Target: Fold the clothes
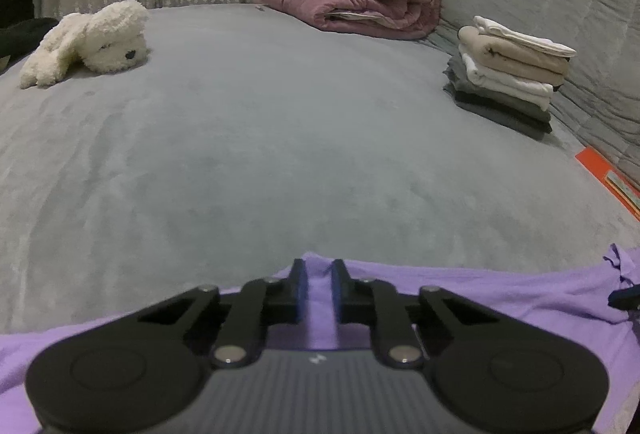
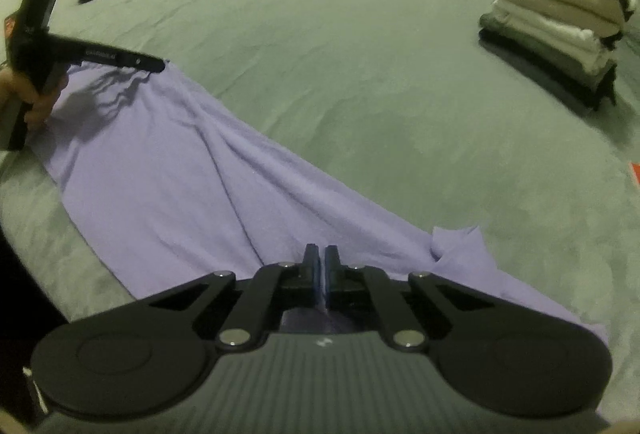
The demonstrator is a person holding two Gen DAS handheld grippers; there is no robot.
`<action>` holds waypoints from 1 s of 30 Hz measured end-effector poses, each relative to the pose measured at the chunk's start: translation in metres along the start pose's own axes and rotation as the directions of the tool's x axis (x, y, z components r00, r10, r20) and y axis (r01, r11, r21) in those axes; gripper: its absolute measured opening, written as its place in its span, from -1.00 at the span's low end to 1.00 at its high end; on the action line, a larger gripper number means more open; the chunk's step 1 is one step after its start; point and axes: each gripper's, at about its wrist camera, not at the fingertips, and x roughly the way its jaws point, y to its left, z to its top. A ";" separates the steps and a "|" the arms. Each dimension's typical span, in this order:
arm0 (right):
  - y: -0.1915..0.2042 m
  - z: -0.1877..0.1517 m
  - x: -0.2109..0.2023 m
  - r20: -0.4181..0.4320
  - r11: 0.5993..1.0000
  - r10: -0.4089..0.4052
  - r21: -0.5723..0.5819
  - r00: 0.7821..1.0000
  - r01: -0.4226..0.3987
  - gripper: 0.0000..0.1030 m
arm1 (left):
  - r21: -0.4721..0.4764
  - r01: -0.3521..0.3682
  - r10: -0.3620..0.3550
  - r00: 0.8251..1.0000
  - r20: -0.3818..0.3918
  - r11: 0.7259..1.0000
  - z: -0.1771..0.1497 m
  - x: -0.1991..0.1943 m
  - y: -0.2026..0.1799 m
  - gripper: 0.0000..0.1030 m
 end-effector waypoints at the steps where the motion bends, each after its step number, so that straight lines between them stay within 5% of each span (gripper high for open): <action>1: 0.000 0.001 -0.002 0.014 1.000 -0.016 0.005 1.000 0.016 -0.96 | 0.001 -0.004 0.004 1.000 0.003 1.000 0.000 0.001 -0.001 -0.90; 17: 0.014 0.004 -0.021 0.222 0.961 -0.262 -0.024 0.939 0.274 -0.97 | -0.010 -0.047 0.048 0.989 0.138 0.999 0.005 -0.017 -0.002 -1.00; 30: 0.014 -0.005 0.020 0.066 0.947 -0.303 -0.087 0.951 0.308 -0.97 | 0.034 -0.095 0.093 0.994 0.054 0.995 -0.002 0.006 -0.010 -0.97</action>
